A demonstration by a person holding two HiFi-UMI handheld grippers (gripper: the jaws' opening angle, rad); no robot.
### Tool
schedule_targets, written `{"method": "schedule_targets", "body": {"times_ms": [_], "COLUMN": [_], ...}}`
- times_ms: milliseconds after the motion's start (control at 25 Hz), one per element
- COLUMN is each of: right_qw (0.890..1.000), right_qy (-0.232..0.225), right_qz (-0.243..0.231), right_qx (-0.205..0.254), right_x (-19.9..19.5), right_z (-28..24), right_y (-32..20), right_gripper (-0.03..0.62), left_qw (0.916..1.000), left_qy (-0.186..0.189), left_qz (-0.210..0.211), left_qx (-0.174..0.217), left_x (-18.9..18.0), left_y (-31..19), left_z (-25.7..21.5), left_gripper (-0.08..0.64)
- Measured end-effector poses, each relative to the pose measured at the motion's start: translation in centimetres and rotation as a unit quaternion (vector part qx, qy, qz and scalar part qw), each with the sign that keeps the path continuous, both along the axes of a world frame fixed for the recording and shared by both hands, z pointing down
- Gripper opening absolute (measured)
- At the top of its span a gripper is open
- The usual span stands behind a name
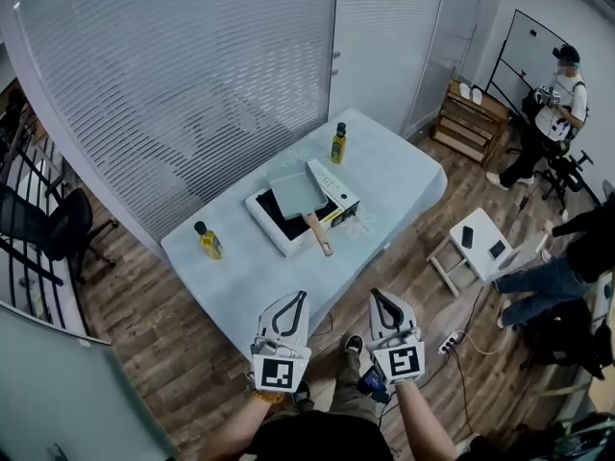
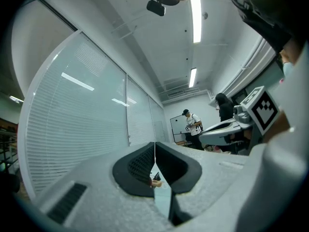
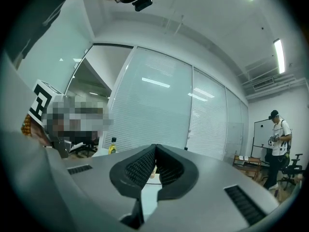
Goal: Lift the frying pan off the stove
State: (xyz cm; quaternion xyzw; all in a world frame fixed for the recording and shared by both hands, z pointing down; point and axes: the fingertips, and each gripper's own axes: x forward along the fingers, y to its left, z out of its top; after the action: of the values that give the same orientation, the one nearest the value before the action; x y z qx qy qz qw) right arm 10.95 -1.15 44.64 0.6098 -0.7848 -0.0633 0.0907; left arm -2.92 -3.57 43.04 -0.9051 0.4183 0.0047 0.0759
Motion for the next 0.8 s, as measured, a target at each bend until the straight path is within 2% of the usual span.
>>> {"method": "schedule_targets", "body": {"times_ms": [200, 360, 520, 680, 800], "right_qw": [0.999, 0.994, 0.983, 0.967, 0.954], "right_qy": [-0.001, 0.01, 0.023, 0.035, 0.051], "right_qz": [-0.045, -0.109, -0.181, -0.249, -0.292], "right_qx": [-0.011, -0.022, -0.029, -0.033, -0.039], "right_x": [2.1, 3.1, 3.2, 3.4, 3.0], "right_z": [1.2, 1.9, 2.6, 3.6, 4.6], "right_y": [-5.6, -10.1, -15.0, -18.4, -20.6], "right_gripper": [0.0, 0.0, 0.0, 0.0, 0.0], "left_qw": [0.9992, 0.9974, 0.9942, 0.9909, 0.9904], "left_qy": [-0.017, -0.022, -0.032, -0.044, -0.049], "left_qz": [-0.035, -0.063, -0.083, -0.094, -0.101], "left_qx": [-0.009, -0.028, -0.06, -0.086, -0.081], "left_x": [1.8, 3.5, 4.7, 6.2, 6.3], "left_y": [-4.5, -7.4, -10.5, -12.6, -14.1], "left_z": [1.1, 2.4, 4.1, 5.4, 5.8], "left_gripper": [0.018, 0.02, 0.02, 0.02, 0.02]}}
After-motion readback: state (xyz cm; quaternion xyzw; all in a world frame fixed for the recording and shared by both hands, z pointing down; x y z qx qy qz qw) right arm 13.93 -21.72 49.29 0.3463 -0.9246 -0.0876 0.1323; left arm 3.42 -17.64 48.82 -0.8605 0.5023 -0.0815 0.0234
